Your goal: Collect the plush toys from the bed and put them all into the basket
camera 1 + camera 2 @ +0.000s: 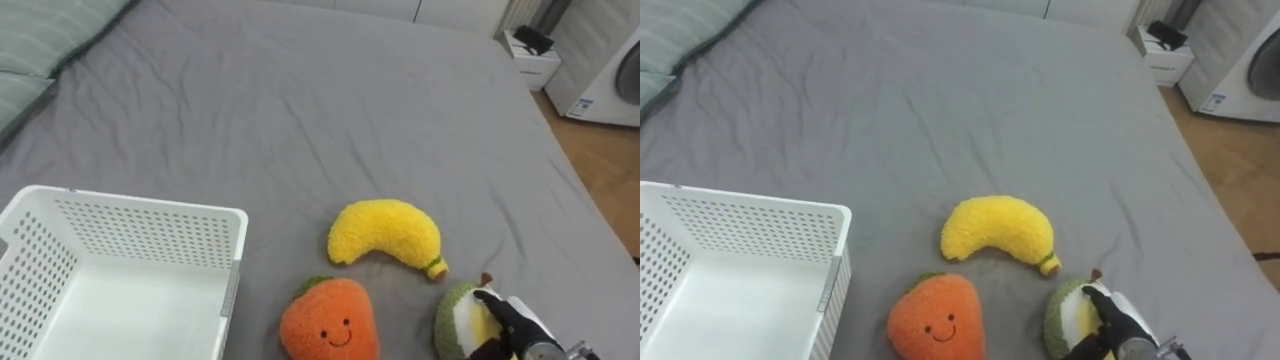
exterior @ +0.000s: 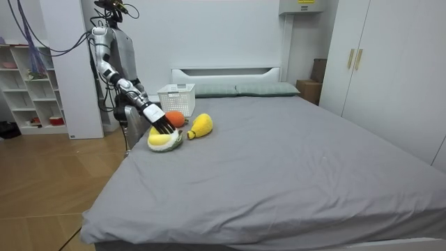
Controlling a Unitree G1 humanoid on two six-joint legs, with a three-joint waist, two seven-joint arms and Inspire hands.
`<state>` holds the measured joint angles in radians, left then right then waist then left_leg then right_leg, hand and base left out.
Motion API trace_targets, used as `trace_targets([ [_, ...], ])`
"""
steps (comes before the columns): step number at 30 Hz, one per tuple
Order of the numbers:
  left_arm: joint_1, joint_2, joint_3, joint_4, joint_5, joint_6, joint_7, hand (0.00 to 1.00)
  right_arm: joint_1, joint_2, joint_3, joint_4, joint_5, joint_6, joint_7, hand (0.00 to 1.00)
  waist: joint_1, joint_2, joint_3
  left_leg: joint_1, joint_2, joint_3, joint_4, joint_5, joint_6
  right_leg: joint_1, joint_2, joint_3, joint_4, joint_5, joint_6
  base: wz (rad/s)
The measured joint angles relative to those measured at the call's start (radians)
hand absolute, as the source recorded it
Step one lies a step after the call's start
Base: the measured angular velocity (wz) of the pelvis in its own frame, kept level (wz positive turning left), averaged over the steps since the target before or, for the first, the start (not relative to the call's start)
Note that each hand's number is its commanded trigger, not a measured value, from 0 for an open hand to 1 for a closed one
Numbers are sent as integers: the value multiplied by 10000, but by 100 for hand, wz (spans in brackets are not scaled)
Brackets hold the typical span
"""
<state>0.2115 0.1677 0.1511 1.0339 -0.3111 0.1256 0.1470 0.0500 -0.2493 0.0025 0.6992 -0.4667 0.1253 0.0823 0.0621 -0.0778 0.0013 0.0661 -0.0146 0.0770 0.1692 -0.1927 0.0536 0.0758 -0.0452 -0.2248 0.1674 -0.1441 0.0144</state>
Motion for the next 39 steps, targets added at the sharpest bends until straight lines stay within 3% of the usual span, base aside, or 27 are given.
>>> trace_targets([
  [8, 23, -13, -190, -52, 0, -17, 224, 0, -109, 167, -56, 769, -306, -181, -1563, 100, -15, 40, -8, -24, -4, -23, -10, -2, -1, 5, 8, 4, -19, 0, 1, 0],
  [14, -3, -19, -365, -62, 4, -46, 348, 0, 18, 167, -68, 879, -424, -289, -2216, 100, -33, 185, -8, -28, -3, -36, -11, -1, -2, 5, 12, 11, -17, 0, 1, 0],
  [24, 61, 5, -366, -50, -3, -235, 185, 0, 112, 167, -79, 1993, -396, -1080, -3547, 100, -33, 289, -2, 37, -23, -131, 26, 1, -3, 120, -8, -70, -32, -2, 3, 1],
  [29, 54, 17, -366, -29, -3, -253, 157, 0, 160, 160, -272, 1865, -22, -1167, -3852, 100, -62, 257, -33, 37, -50, -130, 23, 4, 3, 100, -50, -110, -2, -31, 16, 0],
  [32, 76, 18, -267, -28, -1, -364, -36, 0, 220, 154, -697, 1225, 507, -1012, -3807, 100, -70, 216, 3, 60, -66, -75, -11, 9, 10, 77, -51, 19, 11, -71, 35, -5],
  [34, 88, 15, -34, -18, 4, -407, -159, 0, 426, 155, -968, -133, 745, -801, -3571, 100, -259, 200, 24, 67, -66, -54, -29, 12, 13, 66, -51, 29, 7, -72, 37, -4],
  [39, 70, -17, 134, 253, 7, -447, -270, 0, 233, -44, -1513, -3910, 1411, -914, -3410, 100, -600, 173, 48, 82, -44, 145, -72, 24, 18, -84, -26, 217, 66, -72, 35, -11],
])
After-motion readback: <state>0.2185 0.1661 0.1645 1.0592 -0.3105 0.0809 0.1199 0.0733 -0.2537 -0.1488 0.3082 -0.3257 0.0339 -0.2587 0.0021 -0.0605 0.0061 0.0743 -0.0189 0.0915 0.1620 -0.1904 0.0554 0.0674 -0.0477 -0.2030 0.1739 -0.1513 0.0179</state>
